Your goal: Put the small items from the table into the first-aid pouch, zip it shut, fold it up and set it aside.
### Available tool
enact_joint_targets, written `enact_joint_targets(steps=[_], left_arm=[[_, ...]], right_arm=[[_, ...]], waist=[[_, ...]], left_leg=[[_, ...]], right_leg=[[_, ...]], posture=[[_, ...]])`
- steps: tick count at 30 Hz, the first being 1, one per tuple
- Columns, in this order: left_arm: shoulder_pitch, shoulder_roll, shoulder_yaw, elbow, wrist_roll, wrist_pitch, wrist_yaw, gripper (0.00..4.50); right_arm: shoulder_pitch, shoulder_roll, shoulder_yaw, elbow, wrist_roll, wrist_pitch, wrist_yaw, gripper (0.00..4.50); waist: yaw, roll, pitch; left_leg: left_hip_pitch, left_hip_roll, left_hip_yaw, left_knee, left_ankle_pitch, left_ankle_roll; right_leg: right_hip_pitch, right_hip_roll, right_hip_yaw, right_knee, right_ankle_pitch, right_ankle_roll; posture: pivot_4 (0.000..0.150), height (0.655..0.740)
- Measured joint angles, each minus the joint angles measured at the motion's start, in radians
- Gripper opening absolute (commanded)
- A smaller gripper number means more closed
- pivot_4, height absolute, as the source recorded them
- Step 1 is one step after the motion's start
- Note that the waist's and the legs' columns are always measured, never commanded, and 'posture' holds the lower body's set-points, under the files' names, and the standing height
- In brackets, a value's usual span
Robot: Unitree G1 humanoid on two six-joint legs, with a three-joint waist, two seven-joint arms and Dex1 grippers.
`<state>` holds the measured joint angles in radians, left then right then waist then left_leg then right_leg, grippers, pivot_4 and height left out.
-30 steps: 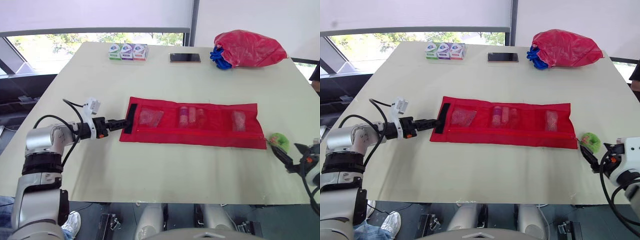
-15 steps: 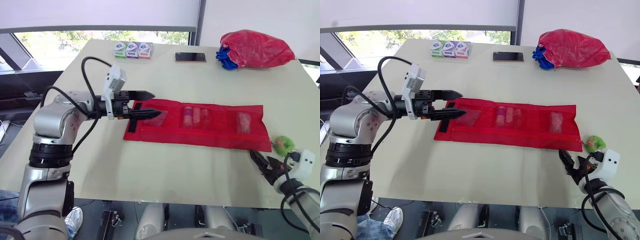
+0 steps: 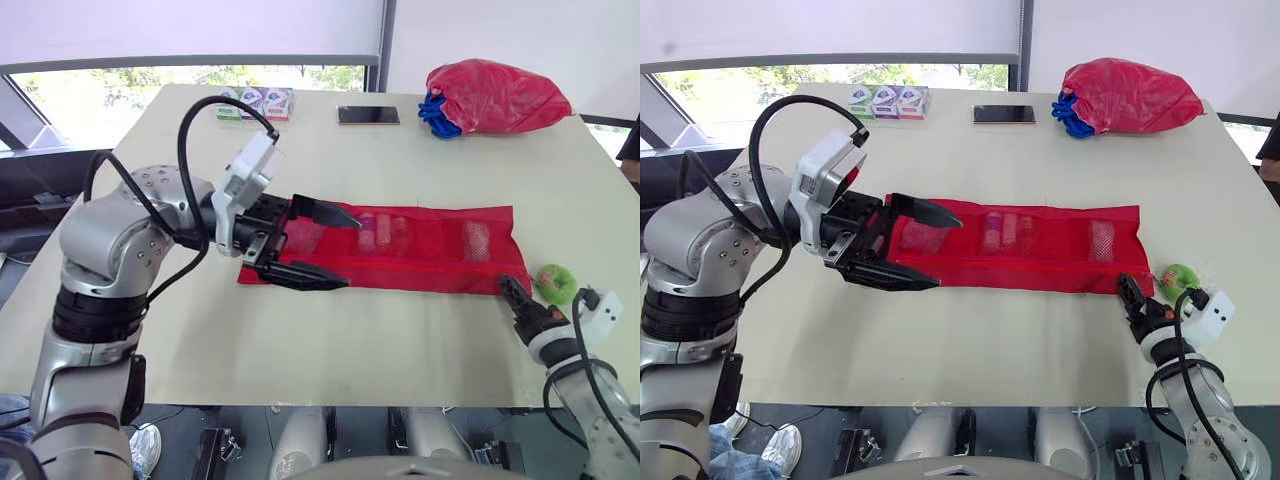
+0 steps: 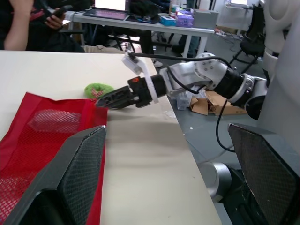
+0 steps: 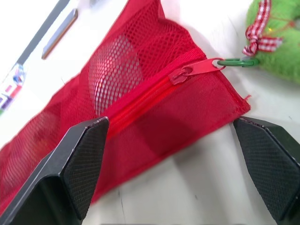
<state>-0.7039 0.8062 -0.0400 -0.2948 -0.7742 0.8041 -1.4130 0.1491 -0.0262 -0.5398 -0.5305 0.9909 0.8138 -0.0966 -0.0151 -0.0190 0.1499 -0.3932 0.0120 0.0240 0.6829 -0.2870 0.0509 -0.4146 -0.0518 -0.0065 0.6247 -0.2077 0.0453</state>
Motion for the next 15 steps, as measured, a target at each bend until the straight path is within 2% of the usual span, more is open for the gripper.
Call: enact_joint_targets(steps=[15], left_arm=[[0.014,-0.001,-0.010,0.001,0.009,-0.054,0.003,4.41]], right_arm=[[-0.061,0.027,0.042,0.104,0.097,-0.130,-0.007,4.50]], waist=[[0.000,0.002,0.001]], left_leg=[[0.000,0.000,0.000,0.000,0.000,0.000]], right_leg=[[0.000,0.002,0.002,0.000,0.000,0.000]], posture=[[0.150,0.7400]])
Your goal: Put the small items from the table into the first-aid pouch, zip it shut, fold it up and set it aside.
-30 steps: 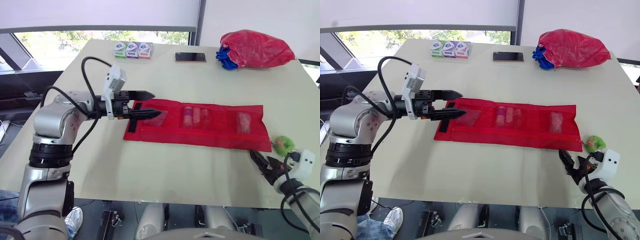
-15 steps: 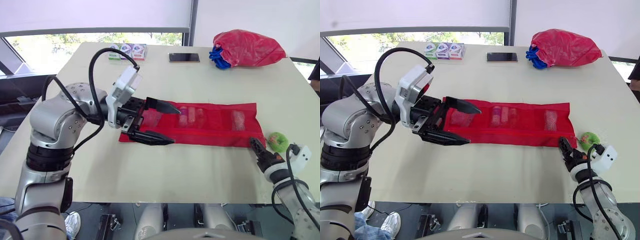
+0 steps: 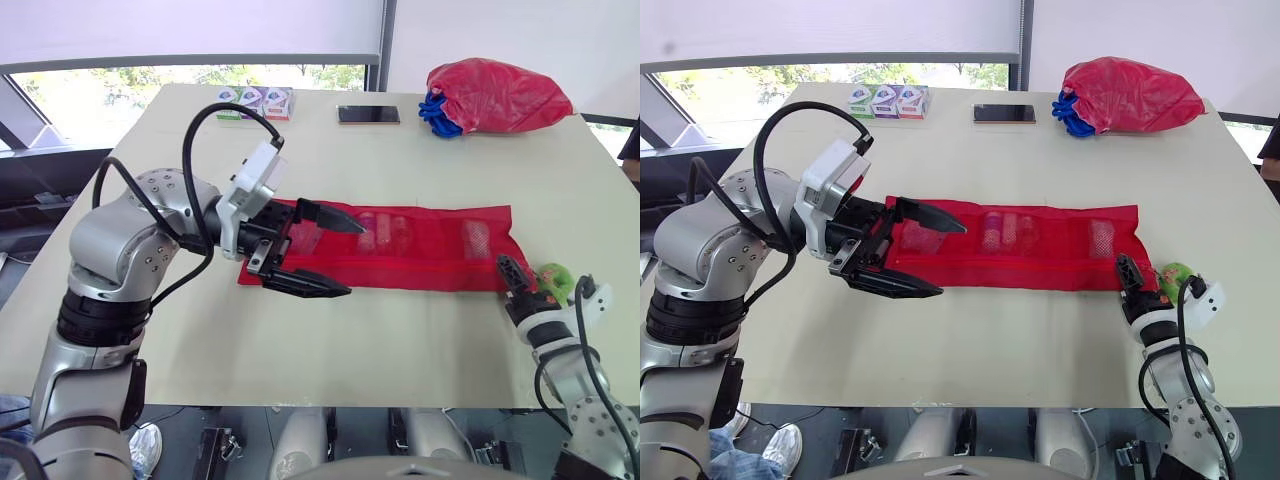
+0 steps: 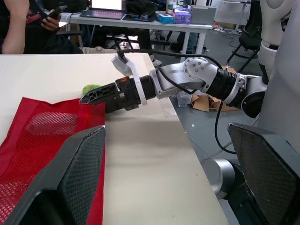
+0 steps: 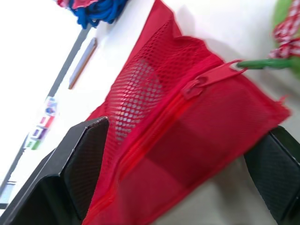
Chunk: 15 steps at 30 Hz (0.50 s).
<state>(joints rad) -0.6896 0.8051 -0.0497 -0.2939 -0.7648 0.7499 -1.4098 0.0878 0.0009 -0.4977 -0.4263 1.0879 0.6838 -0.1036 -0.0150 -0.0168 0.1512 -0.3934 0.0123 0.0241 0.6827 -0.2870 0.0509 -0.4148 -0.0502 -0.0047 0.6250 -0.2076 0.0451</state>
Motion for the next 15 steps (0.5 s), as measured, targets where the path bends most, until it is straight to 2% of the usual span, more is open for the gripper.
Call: enact_joint_targets(steps=[3,4,7,9,11,15], left_arm=[[0.000,0.000,0.000,0.005,0.005,-0.010,0.001,4.50],[0.001,0.000,0.000,0.009,0.013,-0.015,0.001,4.50],[0.002,0.000,0.000,0.012,0.015,-0.019,0.001,4.50],[0.007,0.000,0.000,0.024,0.021,-0.027,0.000,4.50],[0.008,0.000,0.000,0.031,0.025,-0.032,0.000,4.50],[0.013,-0.003,0.000,0.052,0.037,-0.047,0.001,4.50]], right_arm=[[0.000,-0.008,0.018,0.009,-0.005,-0.024,0.008,3.69],[0.001,-0.012,0.026,0.012,-0.010,-0.037,0.010,3.14],[0.004,-0.015,0.033,0.012,-0.021,-0.057,0.014,1.92],[0.011,-0.022,0.048,0.012,-0.048,-0.090,0.032,0.85],[0.016,-0.026,0.053,0.011,-0.056,-0.102,0.039,0.09],[0.071,-0.079,0.059,-0.006,-0.069,-0.117,0.081,0.09]], waist=[[0.000,0.000,0.000],[0.000,0.001,0.000],[0.000,0.001,0.000],[0.001,0.001,0.001],[0.001,0.001,0.001],[0.004,0.002,0.001]], left_leg=[[0.000,0.000,0.000,0.000,0.000,0.000],[0.000,0.000,0.000,0.000,0.000,0.000],[0.000,0.000,0.000,0.000,0.000,0.000],[0.000,0.000,0.000,0.000,0.000,0.000],[0.000,0.000,0.000,0.000,0.000,0.000],[-0.001,-0.001,0.000,0.000,0.000,0.000]], right_leg=[[0.000,0.000,0.000,0.000,0.000,0.000],[0.000,0.000,0.000,0.000,0.000,0.000],[0.000,0.000,0.000,0.000,0.000,0.000],[0.000,0.000,0.000,0.000,0.000,0.000],[0.000,0.000,0.000,0.000,0.000,0.000],[0.000,0.000,0.001,0.000,0.000,0.000]], posture=[[0.150,0.7400],[0.150,0.7400],[0.150,0.7400],[0.150,0.7400],[0.150,0.7400],[0.150,0.7400]])
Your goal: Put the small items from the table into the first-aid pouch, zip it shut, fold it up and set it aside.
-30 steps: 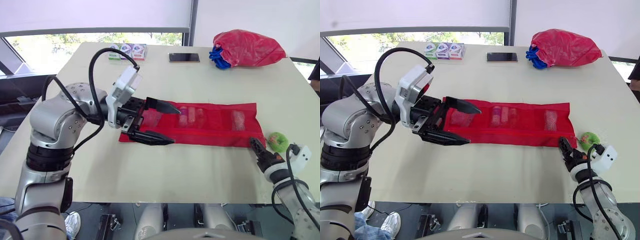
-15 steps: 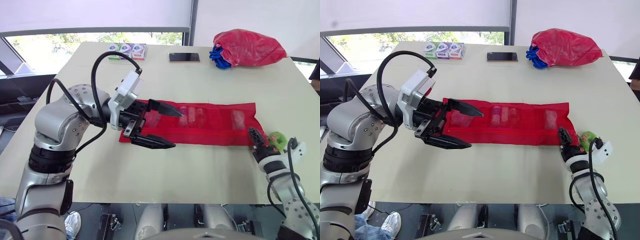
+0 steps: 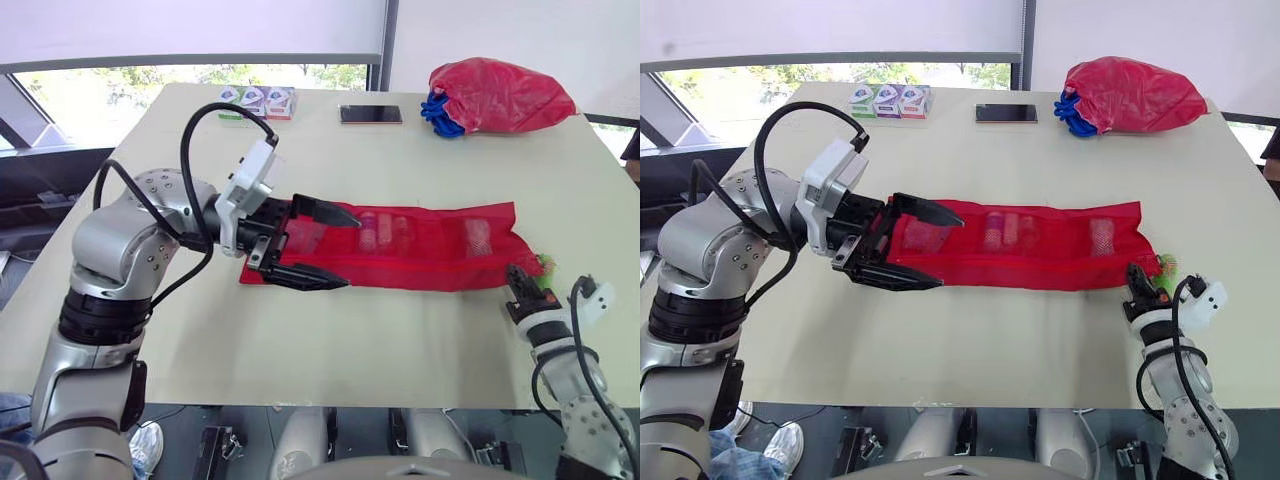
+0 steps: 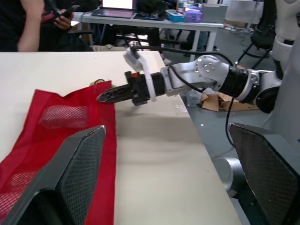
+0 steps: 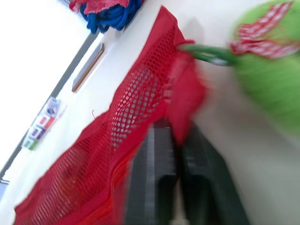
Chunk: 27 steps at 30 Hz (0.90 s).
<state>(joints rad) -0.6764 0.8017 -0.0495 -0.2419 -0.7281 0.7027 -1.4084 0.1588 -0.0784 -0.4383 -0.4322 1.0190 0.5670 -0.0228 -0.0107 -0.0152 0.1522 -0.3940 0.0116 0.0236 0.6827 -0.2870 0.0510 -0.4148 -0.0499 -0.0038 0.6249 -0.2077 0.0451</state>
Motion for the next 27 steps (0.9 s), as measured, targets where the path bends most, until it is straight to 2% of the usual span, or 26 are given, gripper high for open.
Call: enact_joint_targets(steps=[4,9,14,18,22,25,27], left_arm=[[0.009,-0.002,0.001,0.019,0.010,-0.021,0.008,4.50],[0.013,-0.002,0.003,0.055,0.043,-0.061,0.028,4.50],[0.013,0.005,0.006,0.076,0.063,-0.079,0.034,4.50],[0.012,0.020,0.015,0.105,0.079,-0.093,0.037,4.50],[0.007,0.028,0.017,0.124,0.098,-0.114,0.029,4.50],[0.003,0.030,0.021,0.141,0.102,-0.123,0.029,4.50],[0.000,0.029,0.025,0.145,0.106,-0.123,0.031,4.50]], right_arm=[[0.062,-0.100,-0.001,-0.022,-0.035,-0.005,0.066,0.09],[0.160,-0.344,-0.032,-0.074,-0.149,-0.039,0.260,0.09],[0.170,-0.488,-0.089,-0.079,-0.218,-0.101,0.406,0.09],[0.124,-0.631,-0.135,-0.138,-0.205,-0.098,0.511,0.09],[0.028,-0.772,-0.058,-0.230,-0.188,-0.037,0.580,0.09],[-0.092,-0.810,0.078,-0.278,-0.176,0.024,0.591,0.09],[-0.192,-0.837,0.232,-0.293,-0.235,0.061,0.599,0.09]], waist=[[0.001,0.000,0.000],[0.001,0.000,0.000],[0.001,0.000,0.000],[0.000,0.000,0.000],[0.000,-0.001,0.001],[0.003,-0.003,0.002],[0.003,-0.003,0.002]], left_leg=[[0.000,-0.001,0.000,0.000,0.000,0.000],[0.000,-0.001,0.000,0.000,0.000,0.000],[0.000,-0.001,0.001,0.000,0.000,0.000],[0.001,-0.001,0.001,0.000,0.000,0.000],[0.001,0.000,0.000,0.001,0.000,0.000],[0.000,0.000,0.000,0.001,0.000,0.000],[-0.001,-0.001,0.000,0.001,0.000,0.000]], right_leg=[[0.000,0.000,0.001,0.000,0.000,0.000],[0.000,0.001,0.002,0.000,0.000,0.001],[0.000,0.002,0.002,0.000,0.000,0.001],[0.001,0.002,0.002,0.000,0.000,0.001],[0.001,0.002,0.002,0.000,0.000,0.001],[0.001,0.002,0.001,0.000,0.000,0.001],[0.000,0.001,0.001,0.000,0.000,0.001]], posture=[[0.150,0.7400],[0.150,0.7400],[0.150,0.7400],[0.150,0.7400],[0.150,0.7400],[0.150,0.7400],[0.150,0.7400]])
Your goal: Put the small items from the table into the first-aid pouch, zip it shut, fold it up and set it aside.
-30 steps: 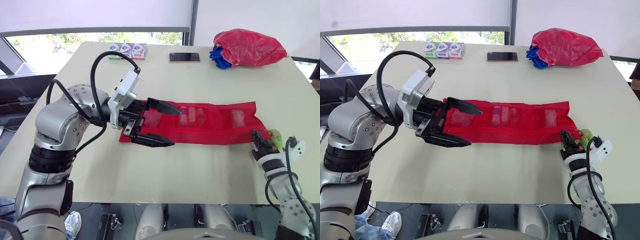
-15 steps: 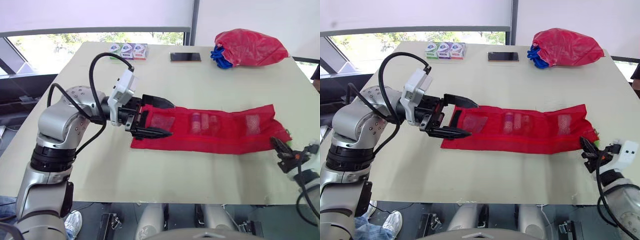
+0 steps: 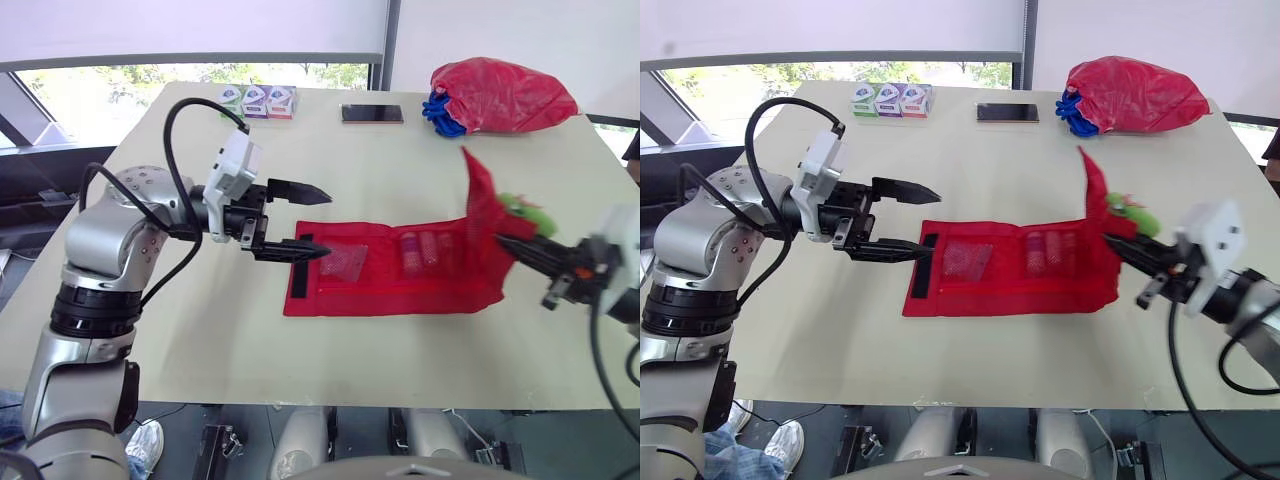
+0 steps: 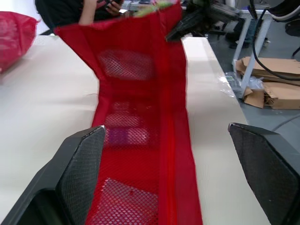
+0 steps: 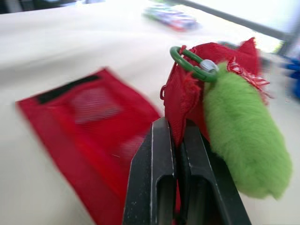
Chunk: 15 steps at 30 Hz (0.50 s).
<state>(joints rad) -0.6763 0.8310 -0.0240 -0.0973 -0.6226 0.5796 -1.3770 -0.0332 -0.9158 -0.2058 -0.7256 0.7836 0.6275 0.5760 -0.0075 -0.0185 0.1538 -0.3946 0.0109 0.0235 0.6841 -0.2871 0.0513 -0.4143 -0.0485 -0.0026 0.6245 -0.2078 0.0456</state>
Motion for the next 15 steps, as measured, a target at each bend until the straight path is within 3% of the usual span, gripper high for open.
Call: enact_joint_targets(steps=[6,11,15], left_arm=[[-0.005,-0.010,0.002,-0.012,0.000,0.004,0.016,4.50],[-0.004,-0.010,0.004,-0.029,-0.002,0.014,0.032,4.50],[-0.003,-0.012,0.004,-0.046,-0.009,0.026,0.052,4.50]], right_arm=[[-0.139,-0.049,0.398,0.024,-0.316,-0.004,0.050,0.09],[-0.144,-0.083,0.509,0.079,-0.487,-0.060,0.115,0.09],[-0.147,-0.097,0.501,0.088,-0.547,-0.108,0.167,1.93]], waist=[[0.009,-0.001,0.000],[0.015,-0.001,0.000],[0.019,-0.002,0.000]], left_leg=[[-0.002,-0.001,0.000,0.000,0.000,0.000],[-0.002,-0.001,0.000,0.001,0.000,0.000],[-0.002,0.000,-0.001,0.001,0.000,0.000]], right_leg=[[-0.001,-0.001,-0.001,-0.001,0.001,-0.002],[-0.001,-0.001,-0.001,-0.001,0.000,0.000],[-0.001,0.000,-0.001,-0.001,0.000,0.001]], posture=[[0.150,0.7400],[0.150,0.7400],[0.150,0.7400]])
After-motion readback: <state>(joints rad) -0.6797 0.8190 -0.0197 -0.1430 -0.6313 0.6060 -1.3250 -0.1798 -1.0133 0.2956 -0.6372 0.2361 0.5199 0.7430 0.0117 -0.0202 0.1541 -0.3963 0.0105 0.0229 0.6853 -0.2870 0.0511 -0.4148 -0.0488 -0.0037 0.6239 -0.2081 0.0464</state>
